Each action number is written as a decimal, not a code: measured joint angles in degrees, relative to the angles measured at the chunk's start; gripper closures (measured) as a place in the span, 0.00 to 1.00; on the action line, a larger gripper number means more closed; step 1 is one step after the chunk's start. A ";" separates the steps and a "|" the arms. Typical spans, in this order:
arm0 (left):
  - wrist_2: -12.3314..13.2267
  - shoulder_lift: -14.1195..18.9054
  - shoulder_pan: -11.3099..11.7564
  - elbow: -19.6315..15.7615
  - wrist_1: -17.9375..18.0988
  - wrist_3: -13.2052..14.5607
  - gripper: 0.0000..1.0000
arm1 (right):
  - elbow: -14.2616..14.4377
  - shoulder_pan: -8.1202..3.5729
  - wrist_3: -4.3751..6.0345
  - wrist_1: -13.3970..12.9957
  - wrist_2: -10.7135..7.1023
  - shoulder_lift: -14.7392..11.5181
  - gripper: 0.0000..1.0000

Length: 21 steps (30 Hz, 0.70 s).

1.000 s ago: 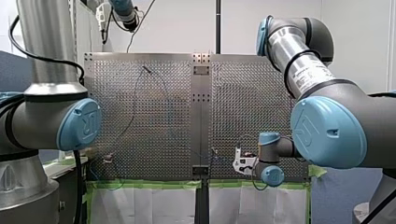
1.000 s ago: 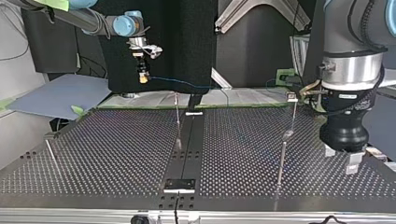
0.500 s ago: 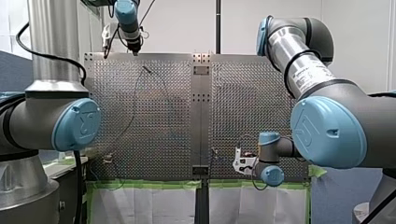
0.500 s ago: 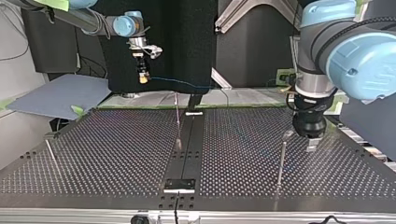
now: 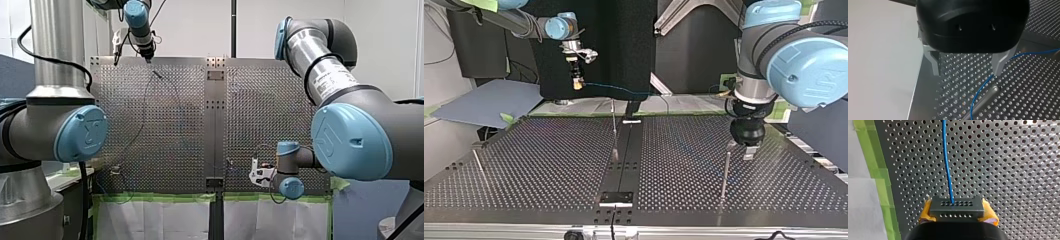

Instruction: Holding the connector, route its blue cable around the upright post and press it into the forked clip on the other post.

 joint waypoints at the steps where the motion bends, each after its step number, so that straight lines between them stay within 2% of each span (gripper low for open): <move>1: -0.09 -0.02 -0.02 -0.02 -0.03 -0.02 0.00 | 0.00 0.00 0.00 0.02 0.01 0.00 1.00; 15: -1.45 -0.04 -0.23 -0.05 -0.96 -0.58 0.00 | -0.01 -0.01 -0.05 0.17 0.00 0.00 1.00; 21: -3.26 -0.02 -0.41 -0.04 -1.84 -0.71 0.00 | -0.01 -0.02 -0.09 0.22 0.01 0.00 1.00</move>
